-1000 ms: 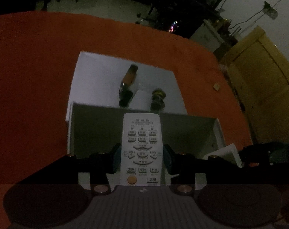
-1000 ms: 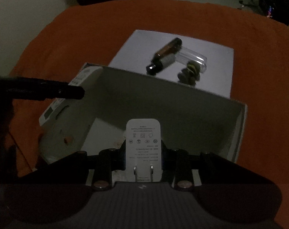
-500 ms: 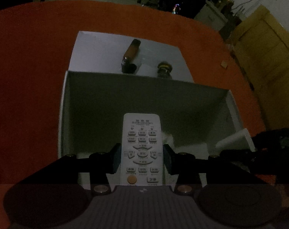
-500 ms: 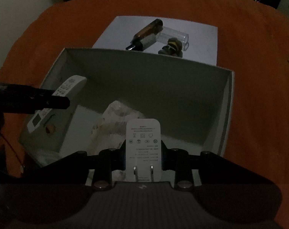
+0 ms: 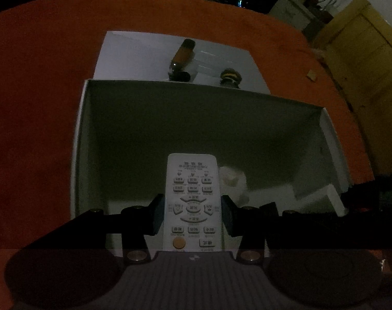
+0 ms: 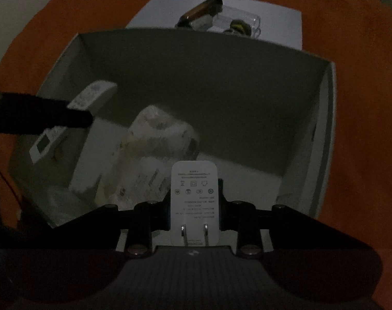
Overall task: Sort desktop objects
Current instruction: 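Lower the remote and charger into the box with both grippers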
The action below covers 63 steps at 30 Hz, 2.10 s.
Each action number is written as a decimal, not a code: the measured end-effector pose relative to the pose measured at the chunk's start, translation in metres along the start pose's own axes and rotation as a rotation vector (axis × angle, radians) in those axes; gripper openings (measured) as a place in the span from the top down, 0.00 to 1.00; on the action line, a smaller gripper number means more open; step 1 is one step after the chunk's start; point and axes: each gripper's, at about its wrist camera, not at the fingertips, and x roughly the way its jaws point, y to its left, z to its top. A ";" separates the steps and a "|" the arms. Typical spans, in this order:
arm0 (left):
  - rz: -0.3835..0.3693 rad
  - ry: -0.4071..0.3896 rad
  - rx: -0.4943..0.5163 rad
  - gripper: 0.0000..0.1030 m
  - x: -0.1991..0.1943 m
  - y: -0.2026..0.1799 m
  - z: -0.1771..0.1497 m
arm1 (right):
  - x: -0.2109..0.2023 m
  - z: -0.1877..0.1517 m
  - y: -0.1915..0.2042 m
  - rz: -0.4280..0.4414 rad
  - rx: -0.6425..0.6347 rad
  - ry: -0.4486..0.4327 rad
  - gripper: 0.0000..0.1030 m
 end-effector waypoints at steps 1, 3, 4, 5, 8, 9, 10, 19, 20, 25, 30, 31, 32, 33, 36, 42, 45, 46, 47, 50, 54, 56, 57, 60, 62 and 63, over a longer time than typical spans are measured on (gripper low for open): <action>0.003 0.003 -0.003 0.61 0.001 0.000 -0.001 | 0.003 -0.002 0.000 -0.008 -0.013 0.002 0.69; 0.012 0.011 0.000 0.61 0.004 0.000 -0.003 | 0.007 -0.006 0.002 -0.036 -0.051 0.000 0.69; 0.017 0.015 0.004 0.61 0.006 -0.001 -0.004 | 0.010 -0.009 0.003 -0.054 -0.075 0.000 0.69; 0.022 0.022 0.011 0.61 0.007 -0.002 -0.006 | 0.012 -0.010 0.003 -0.066 -0.090 0.003 0.69; 0.030 0.040 0.024 0.61 0.013 -0.004 -0.012 | 0.020 -0.016 0.000 -0.080 -0.107 0.030 0.69; 0.033 0.048 0.025 0.61 0.015 -0.004 -0.014 | 0.023 -0.017 -0.001 -0.077 -0.102 0.041 0.69; 0.036 0.054 0.026 0.61 0.017 -0.004 -0.015 | 0.025 -0.018 -0.003 -0.079 -0.098 0.053 0.69; 0.060 0.085 0.052 0.61 0.028 -0.007 -0.024 | 0.042 -0.028 -0.001 -0.097 -0.135 0.104 0.69; 0.062 0.087 0.052 0.61 0.030 -0.007 -0.024 | 0.044 -0.028 0.000 -0.099 -0.139 0.109 0.69; 0.072 0.087 0.049 0.61 0.035 -0.008 -0.027 | 0.051 -0.032 0.003 -0.108 -0.160 0.128 0.69; 0.086 0.082 0.059 0.61 0.038 -0.010 -0.029 | 0.050 -0.034 0.004 -0.112 -0.162 0.115 0.69; 0.089 0.086 0.059 0.61 0.040 -0.010 -0.030 | 0.049 -0.034 0.004 -0.112 -0.163 0.114 0.69; 0.092 0.091 0.061 0.61 0.041 -0.010 -0.031 | 0.049 -0.034 0.003 -0.112 -0.164 0.114 0.69; 0.095 0.096 0.063 0.61 0.042 -0.010 -0.032 | 0.049 -0.035 0.003 -0.112 -0.164 0.113 0.69; 0.098 0.113 0.060 0.61 0.046 -0.010 -0.035 | 0.048 -0.036 0.004 -0.115 -0.171 0.109 0.69; 0.090 0.110 0.039 0.61 0.048 -0.007 -0.035 | 0.045 -0.036 0.007 -0.125 -0.196 0.108 0.69; 0.089 0.114 0.034 0.61 0.049 -0.006 -0.035 | 0.043 -0.029 0.008 -0.130 -0.226 0.112 0.69; 0.090 0.115 0.033 0.61 0.049 -0.006 -0.035 | 0.041 -0.027 0.011 -0.143 -0.254 0.104 0.69; 0.090 0.115 0.033 0.61 0.049 -0.006 -0.035 | 0.039 -0.025 0.014 -0.159 -0.284 0.089 0.69; 0.094 0.116 0.034 0.61 0.050 -0.007 -0.035 | 0.037 -0.018 0.021 -0.204 -0.359 0.038 0.69; 0.095 0.117 0.034 0.61 0.051 -0.007 -0.035 | 0.037 0.000 0.011 -0.222 -0.326 0.020 0.69; 0.096 0.121 0.031 0.61 0.052 -0.007 -0.035 | 0.041 0.010 0.003 -0.217 -0.287 0.036 0.69; 0.096 0.124 0.030 0.61 0.052 -0.007 -0.035 | 0.043 0.013 -0.001 -0.214 -0.271 0.032 0.69; 0.106 0.131 0.033 0.61 0.054 -0.009 -0.034 | 0.044 0.019 -0.003 -0.214 -0.274 0.032 0.69; 0.107 0.132 0.033 0.61 0.054 -0.009 -0.034 | 0.047 0.023 -0.002 -0.213 -0.274 0.034 0.69; 0.108 0.133 0.032 0.61 0.055 -0.010 -0.034 | 0.048 0.025 -0.002 -0.209 -0.274 0.031 0.69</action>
